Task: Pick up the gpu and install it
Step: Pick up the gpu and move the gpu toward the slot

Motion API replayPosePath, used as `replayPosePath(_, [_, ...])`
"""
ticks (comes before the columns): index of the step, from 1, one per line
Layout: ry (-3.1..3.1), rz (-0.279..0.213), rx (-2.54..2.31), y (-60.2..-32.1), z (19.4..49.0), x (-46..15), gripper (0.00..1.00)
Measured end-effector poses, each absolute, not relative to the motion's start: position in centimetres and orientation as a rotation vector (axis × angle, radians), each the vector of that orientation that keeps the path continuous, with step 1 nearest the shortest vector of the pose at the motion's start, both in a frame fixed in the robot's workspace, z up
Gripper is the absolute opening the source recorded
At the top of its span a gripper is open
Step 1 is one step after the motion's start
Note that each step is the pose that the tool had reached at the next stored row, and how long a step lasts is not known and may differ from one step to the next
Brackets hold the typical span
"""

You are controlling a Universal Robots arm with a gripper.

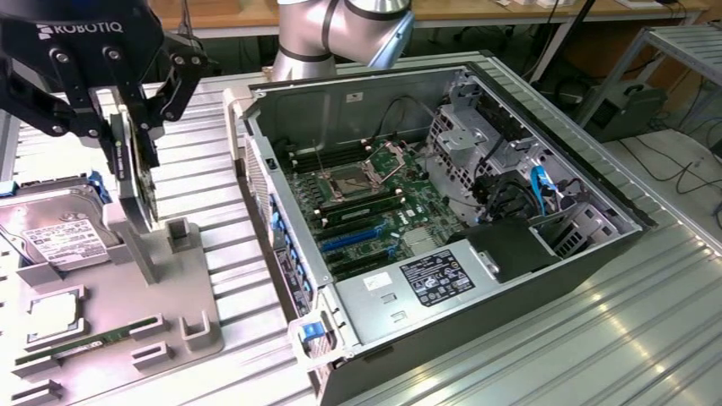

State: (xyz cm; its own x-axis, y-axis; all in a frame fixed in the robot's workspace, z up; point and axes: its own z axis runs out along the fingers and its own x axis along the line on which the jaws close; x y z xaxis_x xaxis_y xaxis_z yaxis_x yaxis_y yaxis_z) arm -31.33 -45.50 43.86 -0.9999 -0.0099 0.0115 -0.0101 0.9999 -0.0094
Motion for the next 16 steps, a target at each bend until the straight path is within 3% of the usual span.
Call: replayPosePath(16, [-3.130,0.015,0.015,-45.5,43.8,-27.1,0.28])
